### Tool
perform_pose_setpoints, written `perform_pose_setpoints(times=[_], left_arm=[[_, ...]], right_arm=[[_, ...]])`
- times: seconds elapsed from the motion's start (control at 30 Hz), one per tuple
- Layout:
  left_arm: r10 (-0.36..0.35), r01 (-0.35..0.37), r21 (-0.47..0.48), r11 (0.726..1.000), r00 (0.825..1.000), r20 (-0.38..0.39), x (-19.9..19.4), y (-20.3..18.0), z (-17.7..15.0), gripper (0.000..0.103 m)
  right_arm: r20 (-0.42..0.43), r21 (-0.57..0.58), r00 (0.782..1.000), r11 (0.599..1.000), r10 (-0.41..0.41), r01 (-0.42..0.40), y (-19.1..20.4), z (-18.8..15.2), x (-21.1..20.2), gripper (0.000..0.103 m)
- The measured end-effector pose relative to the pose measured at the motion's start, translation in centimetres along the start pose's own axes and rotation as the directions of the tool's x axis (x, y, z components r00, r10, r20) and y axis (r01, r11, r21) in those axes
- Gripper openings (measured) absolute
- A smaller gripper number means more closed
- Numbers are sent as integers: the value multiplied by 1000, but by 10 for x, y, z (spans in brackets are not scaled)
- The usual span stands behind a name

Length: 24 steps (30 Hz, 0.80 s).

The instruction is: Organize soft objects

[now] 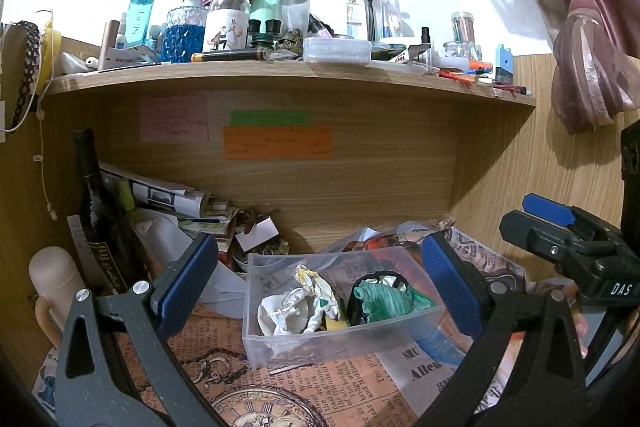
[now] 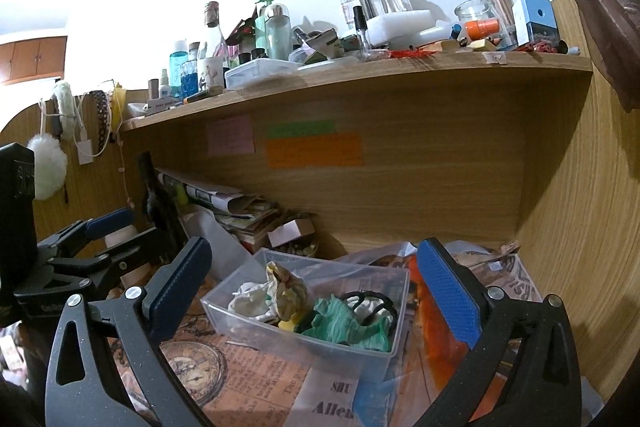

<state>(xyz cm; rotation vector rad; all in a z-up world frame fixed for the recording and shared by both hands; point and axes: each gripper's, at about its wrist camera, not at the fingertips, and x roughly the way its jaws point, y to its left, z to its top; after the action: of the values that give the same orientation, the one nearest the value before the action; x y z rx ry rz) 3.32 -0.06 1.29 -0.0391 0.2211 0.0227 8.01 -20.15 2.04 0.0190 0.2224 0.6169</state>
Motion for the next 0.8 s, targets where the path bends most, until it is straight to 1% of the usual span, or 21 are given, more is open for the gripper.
perform_pose_setpoints(times=[0.1, 0.8], left_arm=[[11, -11, -2, 1000, 1000, 3, -1, -1, -1, 103], [5, -5, -2, 1000, 1000, -2, 4, 5, -4, 103]], right_arm=[[-1, 0, 1000, 1000, -1, 1, 1, 0, 0, 103], [-20, 2, 1000, 1000, 3, -3, 2, -2, 3, 103]])
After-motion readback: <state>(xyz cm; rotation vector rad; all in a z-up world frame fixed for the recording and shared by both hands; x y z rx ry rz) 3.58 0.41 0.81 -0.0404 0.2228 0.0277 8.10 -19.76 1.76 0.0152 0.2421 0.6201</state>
